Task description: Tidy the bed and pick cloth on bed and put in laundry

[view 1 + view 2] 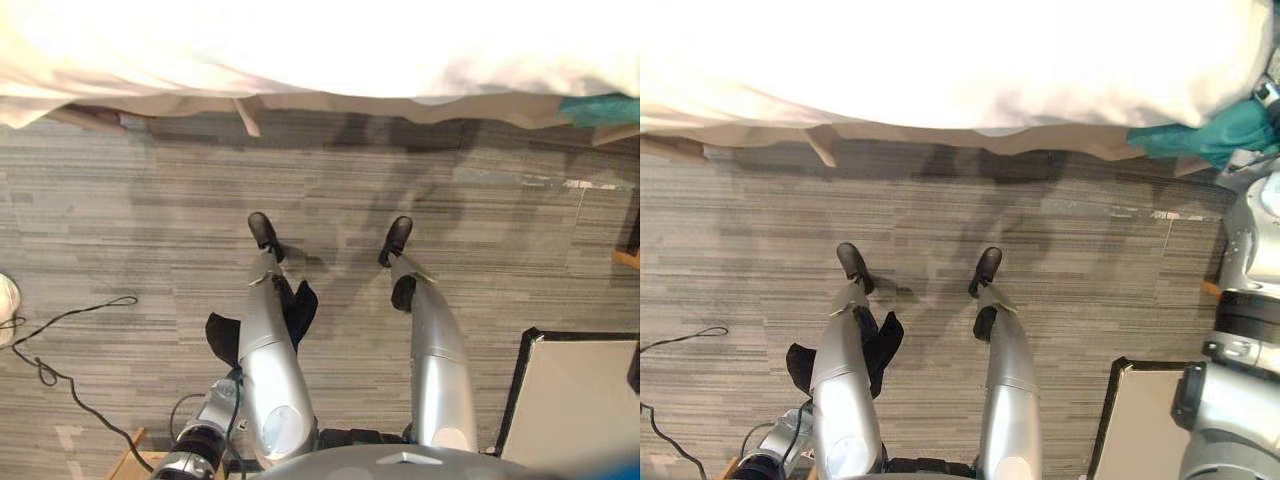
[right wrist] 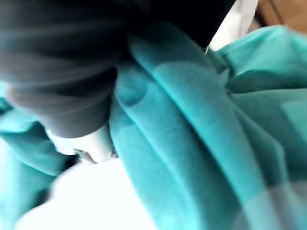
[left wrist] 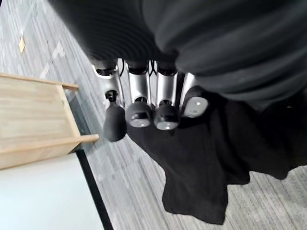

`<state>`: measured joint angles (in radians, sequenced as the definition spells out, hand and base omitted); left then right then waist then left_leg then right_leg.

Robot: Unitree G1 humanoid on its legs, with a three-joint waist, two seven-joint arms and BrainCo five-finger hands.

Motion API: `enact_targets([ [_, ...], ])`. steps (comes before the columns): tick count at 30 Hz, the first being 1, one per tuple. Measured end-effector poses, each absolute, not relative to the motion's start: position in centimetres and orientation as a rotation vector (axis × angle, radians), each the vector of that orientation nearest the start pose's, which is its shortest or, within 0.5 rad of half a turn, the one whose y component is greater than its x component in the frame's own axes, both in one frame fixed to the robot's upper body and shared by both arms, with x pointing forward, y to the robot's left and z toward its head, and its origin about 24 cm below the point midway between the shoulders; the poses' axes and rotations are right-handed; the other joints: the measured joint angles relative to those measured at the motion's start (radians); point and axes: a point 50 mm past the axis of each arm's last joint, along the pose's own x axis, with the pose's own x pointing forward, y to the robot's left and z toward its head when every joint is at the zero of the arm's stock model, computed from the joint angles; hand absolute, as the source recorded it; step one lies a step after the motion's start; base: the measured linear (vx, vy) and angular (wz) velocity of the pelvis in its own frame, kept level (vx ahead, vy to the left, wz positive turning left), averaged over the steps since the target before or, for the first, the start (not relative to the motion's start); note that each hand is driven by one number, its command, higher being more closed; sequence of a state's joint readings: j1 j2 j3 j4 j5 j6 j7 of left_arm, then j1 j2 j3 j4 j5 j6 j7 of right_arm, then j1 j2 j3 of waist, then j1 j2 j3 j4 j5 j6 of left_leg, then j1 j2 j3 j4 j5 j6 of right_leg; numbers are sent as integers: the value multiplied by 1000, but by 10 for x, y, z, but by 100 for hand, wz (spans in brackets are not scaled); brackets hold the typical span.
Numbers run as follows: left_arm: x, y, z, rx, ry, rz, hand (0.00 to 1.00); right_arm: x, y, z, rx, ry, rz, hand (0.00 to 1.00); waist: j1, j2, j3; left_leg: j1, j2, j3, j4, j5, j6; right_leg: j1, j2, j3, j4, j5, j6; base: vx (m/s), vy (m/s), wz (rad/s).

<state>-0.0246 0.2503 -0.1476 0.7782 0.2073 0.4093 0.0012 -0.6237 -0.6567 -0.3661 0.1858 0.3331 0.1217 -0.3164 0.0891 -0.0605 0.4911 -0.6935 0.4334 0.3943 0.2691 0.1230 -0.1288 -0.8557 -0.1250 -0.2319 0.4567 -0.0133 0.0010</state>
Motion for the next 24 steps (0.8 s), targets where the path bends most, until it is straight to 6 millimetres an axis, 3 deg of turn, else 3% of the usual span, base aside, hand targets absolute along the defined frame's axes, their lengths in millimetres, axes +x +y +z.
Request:
enact_targets([
  [2,152,228,-129,527,1177,-17,100,299,-312,220,27,-499,-583,100,-14,0,-1,87,-12,20,-35,-3,5,66,-4,6,1,-21,4,46,-5,-1],
  [3,150,228,-130,527,1183,-16,100,297,-308,210,49,-487,-578,100,-19,-2,-5,105,-15,27,-44,-3,5,77,-6,8,3,-27,5,86,-8,4],
  [5,131,227,-139,501,1242,7,100,272,-291,128,177,-335,-623,100,-37,-7,-65,224,-34,82,-97,-3,11,153,-17,21,9,-59,11,144,-11,-1],
  [7,121,228,-143,457,1278,47,100,259,-284,99,220,-267,-652,100,-47,-7,-92,278,-35,119,-119,-4,13,191,-18,27,1,-69,12,140,4,-9],
  [8,103,229,-149,413,1338,85,100,233,-278,61,260,-179,-702,100,-68,1,-143,358,-38,175,-154,-6,25,251,-18,30,-20,-78,17,168,14,-9],
  [9,98,229,-150,400,1350,99,100,226,-277,53,272,-160,-713,100,-75,4,-156,379,-41,184,-163,-5,27,269,-18,31,-23,-81,21,209,19,-14],
  [11,76,230,-154,382,1400,133,100,188,-274,15,301,-62,-784,100,-100,9,-229,474,-54,240,-175,-11,36,355,-24,43,-44,-87,30,177,22,-10],
  [12,72,231,-155,365,1411,145,100,179,-274,6,299,-31,-797,100,-104,12,-243,496,-56,257,-175,-11,36,378,-27,44,-51,-90,33,159,37,1],
  [14,62,233,-156,320,1425,184,100,146,-267,-31,308,124,-845,100,-114,16,-302,583,-70,317,-183,-15,40,477,-36,46,-80,-99,49,121,60,11],
  [16,61,230,-157,276,1410,205,100,133,-260,-51,324,216,-850,100,-113,19,-340,632,-77,334,-194,-28,33,525,-36,50,-103,-101,52,88,66,-3],
  [19,48,227,-161,162,1396,264,100,103,-249,-91,356,402,-828,100,-131,48,-416,731,-117,338,-260,-30,19,624,-52,51,-146,-105,73,69,84,5],
  [20,48,226,-161,148,1390,263,100,97,-249,-96,357,421,-827,100,-131,52,-423,741,-123,337,-269,-30,16,634,-55,50,-152,-105,75,55,103,15],
  [21,46,221,-163,97,1366,269,100,79,-248,-109,358,493,-836,100,-132,71,-445,772,-137,329,-292,-33,5,681,-61,38,-180,-102,86,62,123,30],
  [24,44,213,-165,37,1325,268,100,50,-240,-132,352,654,-832,100,-146,86,-466,817,-167,279,-334,-33,2,768,-83,-6,-233,-94,108,47,92,46],
])
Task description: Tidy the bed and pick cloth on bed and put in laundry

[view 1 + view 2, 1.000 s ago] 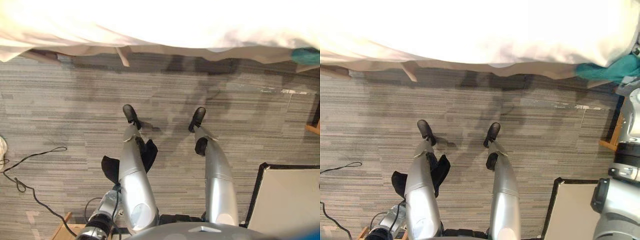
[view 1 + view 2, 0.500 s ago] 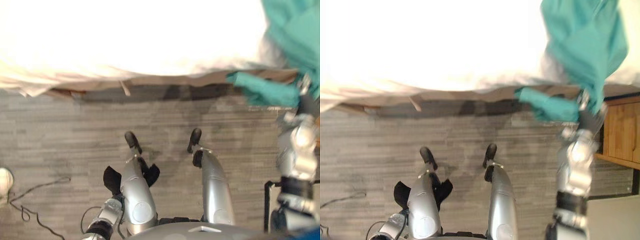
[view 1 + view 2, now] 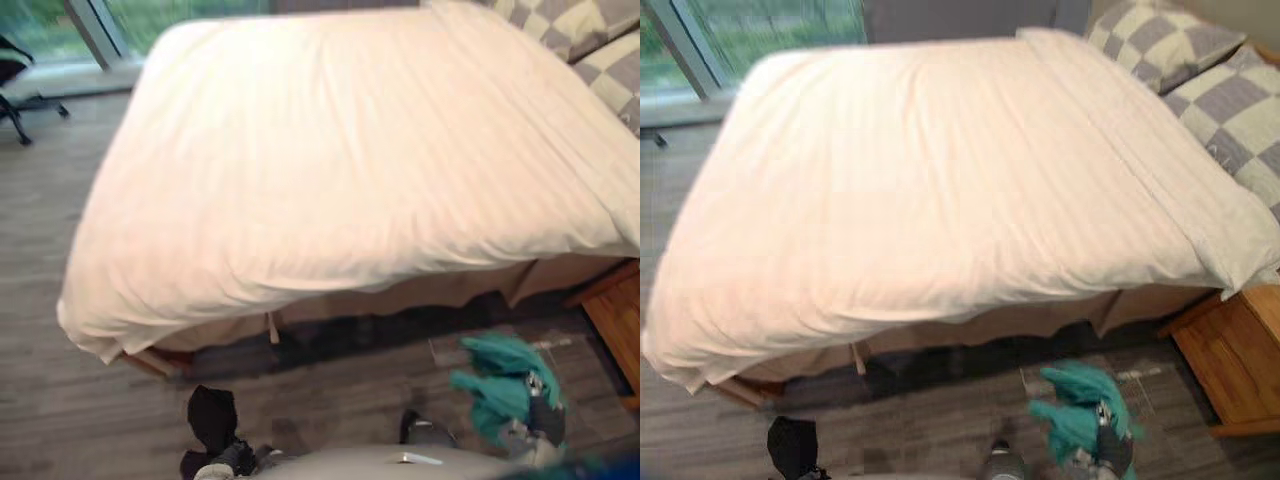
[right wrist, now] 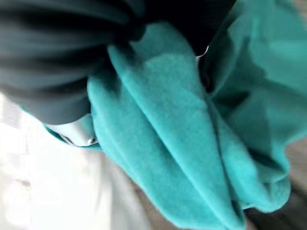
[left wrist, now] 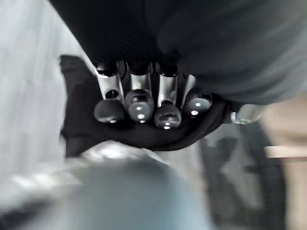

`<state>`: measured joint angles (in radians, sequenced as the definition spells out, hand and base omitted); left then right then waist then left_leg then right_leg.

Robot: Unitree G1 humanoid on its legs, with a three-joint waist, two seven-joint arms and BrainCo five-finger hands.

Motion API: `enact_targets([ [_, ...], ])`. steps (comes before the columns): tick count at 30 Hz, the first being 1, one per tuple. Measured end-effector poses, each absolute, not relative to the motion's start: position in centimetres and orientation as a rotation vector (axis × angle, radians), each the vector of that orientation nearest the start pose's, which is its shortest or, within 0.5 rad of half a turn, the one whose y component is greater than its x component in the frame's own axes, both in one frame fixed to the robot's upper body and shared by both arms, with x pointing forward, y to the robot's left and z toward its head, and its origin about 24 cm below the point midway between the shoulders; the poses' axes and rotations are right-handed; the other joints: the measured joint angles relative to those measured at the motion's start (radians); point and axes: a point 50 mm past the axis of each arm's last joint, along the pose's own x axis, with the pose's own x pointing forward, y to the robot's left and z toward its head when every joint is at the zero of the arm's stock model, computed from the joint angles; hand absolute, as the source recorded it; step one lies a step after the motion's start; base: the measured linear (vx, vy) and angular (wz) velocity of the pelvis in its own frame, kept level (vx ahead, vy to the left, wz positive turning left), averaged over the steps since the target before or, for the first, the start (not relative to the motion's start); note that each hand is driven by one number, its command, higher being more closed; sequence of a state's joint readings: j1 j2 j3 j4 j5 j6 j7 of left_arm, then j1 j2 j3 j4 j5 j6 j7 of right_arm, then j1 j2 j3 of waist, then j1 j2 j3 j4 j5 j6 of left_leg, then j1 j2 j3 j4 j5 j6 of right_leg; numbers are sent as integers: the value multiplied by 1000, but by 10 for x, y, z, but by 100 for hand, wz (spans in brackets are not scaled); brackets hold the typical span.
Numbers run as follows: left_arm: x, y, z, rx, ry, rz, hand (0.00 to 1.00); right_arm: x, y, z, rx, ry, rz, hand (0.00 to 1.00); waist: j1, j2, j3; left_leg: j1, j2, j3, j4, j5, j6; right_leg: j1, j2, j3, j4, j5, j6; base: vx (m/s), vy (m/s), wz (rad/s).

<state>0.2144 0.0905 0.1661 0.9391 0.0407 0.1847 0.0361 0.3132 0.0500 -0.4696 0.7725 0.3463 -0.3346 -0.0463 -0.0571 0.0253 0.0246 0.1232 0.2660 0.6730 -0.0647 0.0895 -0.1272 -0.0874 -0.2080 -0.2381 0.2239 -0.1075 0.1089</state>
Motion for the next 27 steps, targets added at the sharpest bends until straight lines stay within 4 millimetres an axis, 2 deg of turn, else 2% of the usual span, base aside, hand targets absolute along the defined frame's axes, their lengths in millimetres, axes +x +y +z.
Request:
enact_targets([
  [1,43,211,-166,28,1303,259,100,35,-231,-143,339,762,-787,100,-7,5,-15,2,-19,-35,-14,0,0,32,-16,-31,-28,7,14,43,110,57],
  [3,43,210,-167,19,1276,260,100,26,-223,-150,315,847,-708,100,-7,3,-17,1,-41,-88,-30,1,2,71,-36,-71,-54,15,28,55,77,77],
  [5,43,210,-167,2,1256,265,100,25,-213,-155,285,905,-616,100,-7,3,-18,-9,-63,-151,-33,6,9,105,-47,-71,-42,-11,22,67,24,96],
  [6,44,211,-167,6,1251,265,100,24,-211,-156,279,923,-591,100,-16,6,-17,-31,-73,-209,-33,10,18,114,-27,-15,-26,-66,6,1,-68,198],
  [7,52,214,-165,21,1224,257,100,17,-208,-159,280,964,-576,100,-47,-9,-15,-71,-96,-341,-33,19,38,132,37,102,-8,-135,-39,14,-99,300],
  [8,66,213,-164,21,1183,234,100,13,-206,-162,283,1010,-560,100,-38,-34,-25,-113,-131,-452,-33,40,45,139,43,145,25,-161,-37,47,-69,279],
  [9,70,213,-163,25,1172,227,100,12,-206,-162,281,1018,-555,100,-28,-25,-24,-123,-139,-477,-33,46,47,143,43,157,29,-169,-39,65,-23,173],
  [10,71,213,-163,28,1170,226,100,16,-205,-163,280,1015,-543,100,-20,-28,-22,-131,-145,-500,-33,51,47,151,43,162,28,-174,-40,50,-11,113],
  [11,71,214,-163,22,1164,235,100,35,-208,-162,274,983,-493,100,5,-34,-4,-136,-155,-556,-33,68,48,192,41,123,10,-176,-37,23,-21,100],
  [12,72,214,-163,20,1162,238,100,40,-208,-161,273,973,-473,100,9,-31,3,-136,-157,-570,-33,72,47,203,42,111,5,-176,-37,-3,-36,103],
  [14,68,212,-163,-44,1147,280,100,65,-209,-158,229,942,-351,100,26,-19,16,-140,-167,-613,-33,85,47,237,38,55,6,-184,-28,-44,-38,66],
  [15,67,212,-163,-58,1144,289,100,69,-209,-158,217,938,-328,100,30,-21,22,-142,-171,-624,-33,88,50,242,36,41,10,-188,-26,-86,-37,77],
  [16,67,210,-163,-100,1129,310,100,75,-207,-157,201,928,-290,100,39,-12,37,-147,-187,-641,-33,105,63,258,24,-7,26,-203,-17,-93,-22,115],
  [17,69,208,-163,-131,1109,319,100,78,-210,-155,199,916,-291,100,35,-5,42,-171,-211,-655,-33,133,95,271,11,-76,38,-216,-15,-106,-9,133],
  [18,71,207,-162,-143,1096,318,100,77,-210,-156,205,916,-291,100,32,-2,43,-180,-219,-644,-33,123,128,277,7,-106,38,-218,-14,-106,23,186],
  [19,79,205,-160,-188,1052,318,100,76,-210,-156,229,920,-299,100,24,-5,55,-200,-233,-556,-34,45,227,312,-8,-206,28,-218,-8,-88,22,164],
  [20,80,204,-160,-207,1046,320,100,75,-209,-156,234,920,-300,100,19,-7,57,-208,-241,-514,-33,-6,248,327,-19,-244,16,-213,-5,-57,68,230],
  [21,93,201,-157,-242,1001,310,100,80,-207,-156,242,906,-295,100,16,-48,72,-254,-247,-387,80,-58,242,345,-70,-344,11,-202,-5,1,73,202],
  [22,101,200,-155,-264,967,289,100,82,-209,-155,240,900,-296,100,27,-52,78,-310,-233,-308,288,-65,245,346,-99,-420,40,-202,-5,17,79,185],
  [23,101,199,-155,-265,966,282,100,87,-210,-154,233,890,-287,100,27,-50,79,-315,-227,-291,358,-70,243,349,-105,-436,54,-202,-5,42,71,154],
  [24,94,197,-157,-274,986,267,100,91,-214,-152,220,876,-279,100,25,-26,88,-303,-220,-272,426,-136,213,357,-96,-452,103,-202,-5,54,122,162],
  [25,95,193,-157,-274,989,240,100,94,-217,-151,220,867,-281,100,18,-12,96,-299,-234,-284,376,-151,245,344,-90,-449,162,-208,-5,40,139,166],
  [26,96,191,-157,-274,988,229,100,95,-217,-151,224,862,-287,100,18,-1,95,-298,-246,-305,339,-143,253,334,-81,-439,163,-231,-19,-27,116,164],
  [27,105,194,-155,-264,967,213,100,102,-208,-151,248,845,-264,100,18,-43,109,-295,-295,-352,238,-77,248,299,-44,-409,37,-227,-34,-23,60,143],
])
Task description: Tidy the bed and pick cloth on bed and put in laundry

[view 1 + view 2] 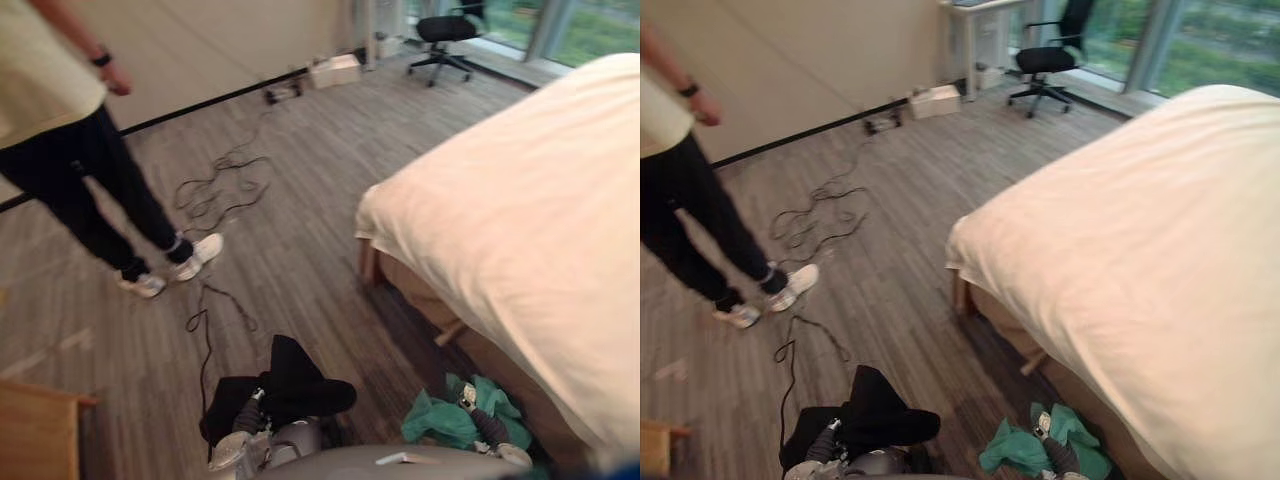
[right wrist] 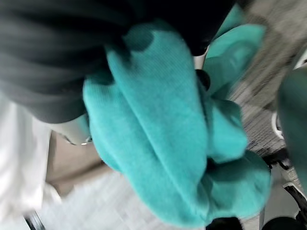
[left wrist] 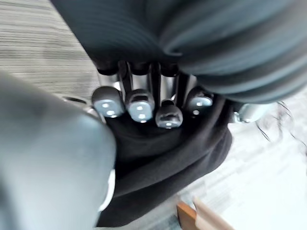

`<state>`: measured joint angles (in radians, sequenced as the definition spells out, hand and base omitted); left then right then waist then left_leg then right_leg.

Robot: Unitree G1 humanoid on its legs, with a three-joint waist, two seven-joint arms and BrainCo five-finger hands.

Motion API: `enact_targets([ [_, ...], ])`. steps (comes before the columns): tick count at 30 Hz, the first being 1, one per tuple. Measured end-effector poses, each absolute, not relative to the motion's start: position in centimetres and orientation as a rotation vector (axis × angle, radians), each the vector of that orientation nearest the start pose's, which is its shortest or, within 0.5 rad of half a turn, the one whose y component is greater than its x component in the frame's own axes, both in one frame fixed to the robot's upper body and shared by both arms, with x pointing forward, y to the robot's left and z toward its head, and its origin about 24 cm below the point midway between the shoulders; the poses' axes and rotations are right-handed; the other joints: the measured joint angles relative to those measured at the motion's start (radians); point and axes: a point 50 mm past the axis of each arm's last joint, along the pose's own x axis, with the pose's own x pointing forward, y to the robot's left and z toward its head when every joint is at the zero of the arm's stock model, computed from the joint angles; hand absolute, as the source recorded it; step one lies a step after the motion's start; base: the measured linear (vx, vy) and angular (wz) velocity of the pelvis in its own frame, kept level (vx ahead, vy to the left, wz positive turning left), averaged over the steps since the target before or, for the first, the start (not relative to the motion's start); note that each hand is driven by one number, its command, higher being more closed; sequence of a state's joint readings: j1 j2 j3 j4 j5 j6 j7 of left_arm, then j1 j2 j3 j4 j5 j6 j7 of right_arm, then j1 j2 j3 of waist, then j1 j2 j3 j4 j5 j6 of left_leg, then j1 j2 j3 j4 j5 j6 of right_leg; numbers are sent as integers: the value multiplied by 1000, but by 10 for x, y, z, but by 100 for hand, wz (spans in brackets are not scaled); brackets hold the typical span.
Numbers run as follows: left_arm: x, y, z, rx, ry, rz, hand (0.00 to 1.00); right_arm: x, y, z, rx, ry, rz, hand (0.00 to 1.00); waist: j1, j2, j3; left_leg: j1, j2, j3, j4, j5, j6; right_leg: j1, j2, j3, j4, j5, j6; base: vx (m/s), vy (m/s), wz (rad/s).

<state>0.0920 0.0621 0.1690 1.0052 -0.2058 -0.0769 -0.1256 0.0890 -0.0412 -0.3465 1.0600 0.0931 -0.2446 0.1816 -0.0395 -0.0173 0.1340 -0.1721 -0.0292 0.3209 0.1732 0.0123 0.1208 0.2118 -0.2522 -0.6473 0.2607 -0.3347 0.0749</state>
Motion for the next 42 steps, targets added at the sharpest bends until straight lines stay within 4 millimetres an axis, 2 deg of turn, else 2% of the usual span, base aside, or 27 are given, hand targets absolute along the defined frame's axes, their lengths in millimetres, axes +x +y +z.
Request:
enact_targets([
  [1,113,202,-151,-249,944,200,100,105,-199,-152,271,844,-250,100,1,-24,21,-21,19,58,85,-89,5,23,-9,-59,-23,30,49,14,44,122],
  [3,112,204,-152,-247,954,192,100,103,-199,-153,282,854,-264,100,5,-17,26,-1,37,83,130,-148,-19,46,-21,-93,1,38,55,130,48,65],
  [5,108,199,-155,-252,976,179,100,99,-201,-154,289,865,-298,100,2,-19,36,72,-30,48,-4,-92,-9,60,-41,-109,10,81,37,137,139,47],
  [7,104,199,-156,-252,992,145,100,94,-199,-156,299,884,-303,100,1,2,33,132,-60,-3,-140,-33,-2,49,-49,-109,56,141,32,130,114,54],
  [9,105,197,-156,-216,1001,90,100,93,-201,-156,306,880,-325,100,1,8,36,151,-67,-56,-175,-19,7,31,-57,-100,125,131,26,123,17,79],
  [10,106,196,-156,-189,1003,60,100,92,-203,-156,301,879,-331,100,-1,13,36,157,-65,-96,-174,-19,7,7,-30,-41,145,96,19,113,-12,112],
  [11,108,196,-156,-142,1012,12,100,91,-205,-155,294,879,-340,100,-9,22,38,163,-62,-155,-173,-18,5,-26,31,89,123,66,24,109,-6,120],
  [12,109,197,-155,-125,1015,3,100,90,-206,-155,292,881,-344,100,-10,22,37,165,-61,-174,-173,-15,4,-33,52,135,112,58,28,127,-25,141],
  [14,109,195,-156,-102,1031,-24,100,79,-209,-157,289,905,-357,100,-16,25,37,201,-61,-263,-194,7,-9,-59,133,319,27,49,22,138,-51,126],
  [16,108,195,-156,-103,1037,-22,100,77,-208,-158,298,907,-363,100,-10,23,36,234,-63,-304,-210,19,-24,-64,142,359,-31,63,6,101,-56,78],
  [17,107,195,-157,-103,1040,-20,100,76,-206,-158,304,911,-362,100,-4,10,31,250,-72,-312,-223,23,-34,-69,131,364,-64,120,-8,60,-46,51],
  [18,105,183,-158,-136,1028,-39,100,63,-203,-163,258,991,-340,100,0,-1,16,294,-57,-305,-279,32,-79,-13,165,388,-199,155,-32,17,-24,13],
  [23,105,184,-158,-141,1025,-30,100,63,-203,-163,258,991,-340,100,0,-1,16,294,-57,-302,-279,31,-81,-14,165,390,-199,155,-32,0,0,-1],
  [28,104,191,-156,-129,944,89,100,61,-203,-165,326,1014,-351,100,2,2,18,296,-54,-284,-279,22,-88,-12,166,406,-199,155,-32,-1,-2,-10],
  [31,100,194,-152,-124,851,200,100,63,-202,-165,406,1006,-391,100,8,-1,17,298,-50,-266,-269,-9,-88,-15,167,418,-192,144,-35,15,-18,-22],
  [32,101,197,-146,-114,784,239,100,65,-202,-164,430,986,-405,100,18,-9,22,266,-49,-252,-197,-52,-84,-24,162,422,-176,130,-36,61,-24,-25],
  [33,104,200,-140,-106,707,269,100,68,-200,-162,448,965,-404,100,38,-12,28,194,-35,-235,-39,-129,-83,-32,161,431,-158,123,-41,79,-27,-20],
  [34,105,201,-134,-97,641,297,100,73,-199,-160,458,937,-401,100,46,-7,32,122,-9,-220,129,-199,-87,-33,176,430,-142,113,-52,65,-31,-4],
  [35,106,202,-130,-97,597,314,100,78,-198,-158,464,913,-395,100,46,-4,33,70,14,-205,257,-226,-89,-31,188,420,-128,105,-56,77,-34,21],
  [37,110,201,-121,-75,520,325,100,87,-194,-152,488,855,-387,100,60,3,41,-28,73,-166,504,-231,-88,-17,207,400,-82,83,-64,60,-28,23],
  [38,109,199,-117,-49,481,320,100,96,-192,-148,494,810,-369,100,77,18,55,-40,97,-162,600,-226,-94,7,214,392,-56,57,-65,32,-11,7],
  [39,108,197,-115,-40,463,317,100,101,-191,-145,493,786,-356,100,87,12,54,-40,98,-160,638,-221,-103,21,208,393,-44,31,-65,26,-13,7],
  [40,110,194,-111,-16,432,299,100,108,-189,-142,497,754,-346,100,92,2,56,-55,99,-157,689,-202,-134,40,199,396,-41,8,-69,35,-8,9],
  [41,113,193,-108,-5,409,291,100,114,-189,-139,502,731,-344,100,97,-6,60,-73,103,-156,719,-206,-151,49,195,398,-40,2,-76,85,22,8],
  [42,113,189,-96,-202,233,186,100,123,-189,-136,506,691,-347,100,103,4,69,-78,104,-156,674,-284,-141,59,193,402,-36,-2,-80,90,60,-1],
])
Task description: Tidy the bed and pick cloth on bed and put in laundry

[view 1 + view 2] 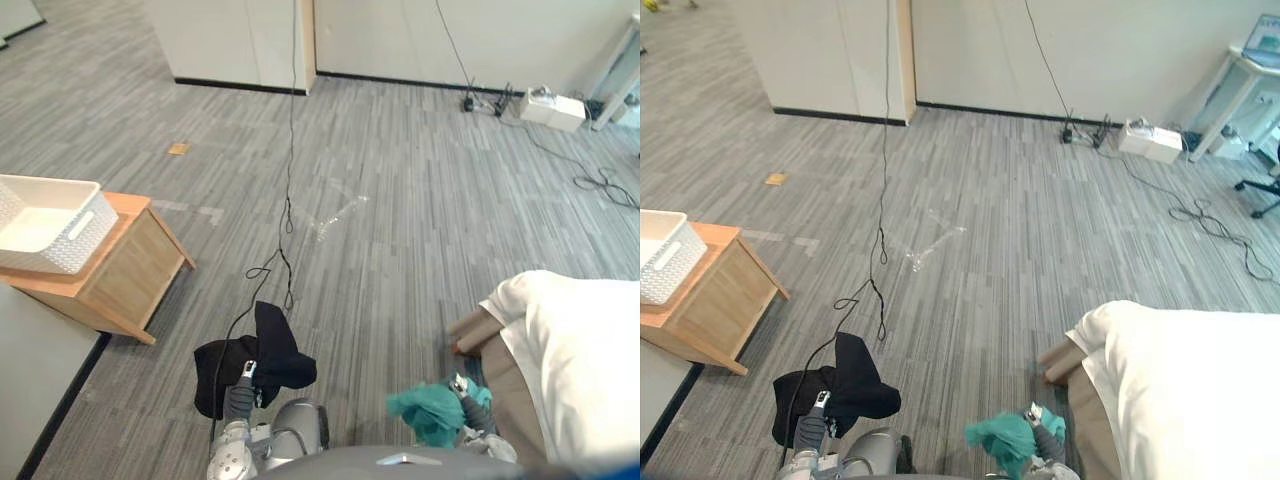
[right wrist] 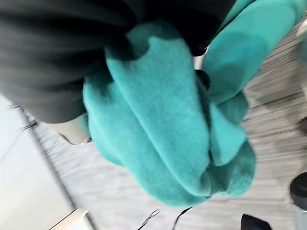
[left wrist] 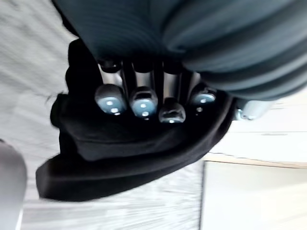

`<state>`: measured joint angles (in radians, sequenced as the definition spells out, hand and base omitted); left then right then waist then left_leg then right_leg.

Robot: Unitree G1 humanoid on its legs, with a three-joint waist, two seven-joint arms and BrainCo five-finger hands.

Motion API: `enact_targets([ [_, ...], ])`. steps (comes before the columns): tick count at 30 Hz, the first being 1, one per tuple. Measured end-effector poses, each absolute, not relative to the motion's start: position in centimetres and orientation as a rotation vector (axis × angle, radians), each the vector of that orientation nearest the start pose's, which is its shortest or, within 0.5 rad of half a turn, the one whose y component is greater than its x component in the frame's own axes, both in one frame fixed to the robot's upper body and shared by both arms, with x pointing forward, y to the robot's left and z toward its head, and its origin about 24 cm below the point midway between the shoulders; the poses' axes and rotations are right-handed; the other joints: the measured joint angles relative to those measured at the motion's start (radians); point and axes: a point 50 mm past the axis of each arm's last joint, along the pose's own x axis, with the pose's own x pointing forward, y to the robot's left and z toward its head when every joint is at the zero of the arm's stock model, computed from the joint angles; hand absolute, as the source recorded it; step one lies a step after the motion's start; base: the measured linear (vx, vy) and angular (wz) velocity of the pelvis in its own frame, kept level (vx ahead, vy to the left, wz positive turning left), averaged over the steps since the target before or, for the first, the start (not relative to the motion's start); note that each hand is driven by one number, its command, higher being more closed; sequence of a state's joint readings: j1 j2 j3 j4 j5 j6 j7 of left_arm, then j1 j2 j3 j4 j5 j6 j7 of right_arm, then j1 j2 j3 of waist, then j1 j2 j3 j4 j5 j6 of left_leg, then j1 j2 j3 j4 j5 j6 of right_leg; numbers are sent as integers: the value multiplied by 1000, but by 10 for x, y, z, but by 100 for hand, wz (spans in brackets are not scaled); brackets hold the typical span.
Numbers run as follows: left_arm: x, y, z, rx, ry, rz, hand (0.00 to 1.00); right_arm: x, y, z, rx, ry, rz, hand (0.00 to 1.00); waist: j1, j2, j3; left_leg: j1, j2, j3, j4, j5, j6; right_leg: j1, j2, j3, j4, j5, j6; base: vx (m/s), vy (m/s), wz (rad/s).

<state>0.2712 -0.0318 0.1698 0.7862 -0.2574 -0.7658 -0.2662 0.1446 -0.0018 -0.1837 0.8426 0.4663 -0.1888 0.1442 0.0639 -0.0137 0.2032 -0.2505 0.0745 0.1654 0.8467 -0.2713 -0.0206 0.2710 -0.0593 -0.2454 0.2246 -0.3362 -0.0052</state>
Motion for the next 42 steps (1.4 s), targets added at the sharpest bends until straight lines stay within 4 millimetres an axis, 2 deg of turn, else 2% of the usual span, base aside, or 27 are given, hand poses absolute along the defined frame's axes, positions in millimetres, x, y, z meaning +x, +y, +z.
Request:
enact_targets([
  [1,112,185,-82,-239,71,108,100,129,-190,-134,508,667,-351,100,3,2,7,-10,2,-3,-63,-9,1,4,-2,1,-1,-8,-7,104,86,-7],
  [2,108,183,-77,-222,14,75,100,130,-191,-133,515,656,-358,100,8,7,11,-18,1,-4,-119,-6,-4,6,-8,2,-3,-10,-5,71,90,-12],
  [3,108,178,-86,-196,157,66,100,131,-195,-132,517,644,-385,100,21,16,11,-27,-1,9,-268,36,-19,7,-22,5,-18,-14,4,144,164,-12],
  [4,102,173,-103,-184,299,68,100,132,-198,-131,505,644,-395,100,22,22,8,-28,-3,26,-356,133,-2,21,-36,12,-34,-25,23,125,137,-9],
  [6,98,175,-109,-185,343,104,100,133,-197,-131,501,639,-391,100,27,15,1,-33,-38,39,-352,108,57,30,-61,24,-62,-33,38,277,193,-5],
  [7,103,174,-109,-188,341,107,100,132,-198,-132,492,643,-393,100,36,17,-2,-43,-57,61,-326,65,81,34,-85,38,-87,-30,41,402,224,-16],
  [10,106,175,-112,-181,353,108,100,131,-196,-134,492,649,-384,100,35,17,-8,-31,-82,82,-317,28,114,17,-110,98,-38,16,77,382,172,-7],
  [11,108,178,-114,-187,371,104,100,127,-195,-134,491,645,-375,100,33,18,-14,7,-99,93,-345,5,118,-18,-129,140,68,32,105,370,171,-10],
  [13,108,183,-118,-208,413,102,100,122,-194,-136,482,654,-358,100,21,-2,-26,74,-120,101,-408,-4,123,-95,-156,169,286,79,172,420,145,-11],
  [14,109,188,-121,-213,443,99,100,121,-192,-136,479,657,-346,100,-3,-19,-22,154,-133,93,-461,-11,126,-187,-162,191,528,165,235,457,86,-13],
  [15,109,192,-124,-199,489,74,100,115,-193,-137,471,653,-327,100,-11,-32,-21,228,-137,87,-508,-15,127,-264,-159,187,713,158,222,375,62,-13],
  [17,109,197,-126,-171,546,31,100,107,-194,-136,467,632,-309,100,-30,-39,-35,315,-138,73,-573,-14,129,-360,-141,141,823,115,168,342,6,9],
  [20,127,197,-127,-229,573,43,100,102,-197,-134,462,609,-327,100,-71,-47,-31,388,-119,9,-606,-19,138,-526,-69,100,695,42,90,389,-72,56],
  [23,151,185,-116,-304,507,22,100,99,-199,-124,458,527,-345,100,-82,-14,-10,424,-99,-57,-615,-36,122,-623,-63,47,428,66,71,418,-115,85],
  [24,157,179,-110,-358,454,20,100,97,-197,-120,457,486,-352,100,-84,10,0,456,-77,-85,-611,-58,85,-622,-52,48,187,147,59,363,-136,70],
  [26,159,177,-106,-401,414,17,100,97,-193,-115,461,446,-349,100,-84,10,2,492,-63,-105,-575,-112,33,-618,-48,99,56,208,59,550,-263,82],
  [28,154,179,-106,-427,409,39,100,102,-191,-109,441,420,-318,100,-91,22,4,540,-23,-132,-509,-178,-2,-624,-47,91,193,316,13,607,-352,62],
  [30,148,171,-109,-460,421,49,100,116,-193,-97,417,353,-277,100,-91,54,0,506,15,-138,-355,-170,5,-642,-41,60,329,241,-28,546,-359,23],
  [31,144,169,-109,-478,418,60,100,129,-190,-86,404,297,-236,100,-94,81,-5,429,38,-155,-191,-123,11,-641,-23,36,368,175,-39,534,-352,12],
  [32,141,166,-109,-494,418,66,100,134,-190,-77,377,221,-215,100,-94,86,-3,389,53,-163,-100,-73,11,-632,-8,34,370,149,-37,530,-317,7],
  [33,135,162,-111,-525,425,90,100,142,-189,-56,295,56,-171,100,-89,112,1,296,84,-190,75,99,-15,-589,23,28,354,114,-48,524,-276,0],
  [34,125,158,-114,-552,447,112,100,152,-185,-35,272,-60,-125,100,-82,112,1,209,118,-202,239,205,-44,-535,54,29,322,89,-62,536,-264,-5],
  [35,125,158,-114,-550,446,111,100,154,-183,-33,289,-67,-105,100,-83,103,1,173,122,-196,304,190,-40,-502,58,29,307,76,-67,643,-293,-6],
  [36,121,161,-114,-543,447,119,100,159,-183,-33,291,-74,-74,100,-73,74,0,115,112,-188,368,153,-41,-434,57,36,268,58,-72,430,-195,-5],
  [38,123,166,-111,-537,415,126,100,154,-188,-44,296,-37,-66,100,-49,48,-5,48,84,-157,322,101,-40,-312,53,38,178,58,-82,529,-221,0],
  [40,124,164,-108,-567,380,139,100,154,-189,-45,305,-38,-59,100,-36,46,-2,-6,60,-107,202,54,-30,-222,53,36,101,56,-85,519,-165,-7],
  [42,128,163,-107,-594,357,151,100,155,-189,-47,299,-38,-36,100,-41,48,-2,-42,-3,17,-146,24,-23,-118,33,31,6,56,-84,583,-48,-13],
])
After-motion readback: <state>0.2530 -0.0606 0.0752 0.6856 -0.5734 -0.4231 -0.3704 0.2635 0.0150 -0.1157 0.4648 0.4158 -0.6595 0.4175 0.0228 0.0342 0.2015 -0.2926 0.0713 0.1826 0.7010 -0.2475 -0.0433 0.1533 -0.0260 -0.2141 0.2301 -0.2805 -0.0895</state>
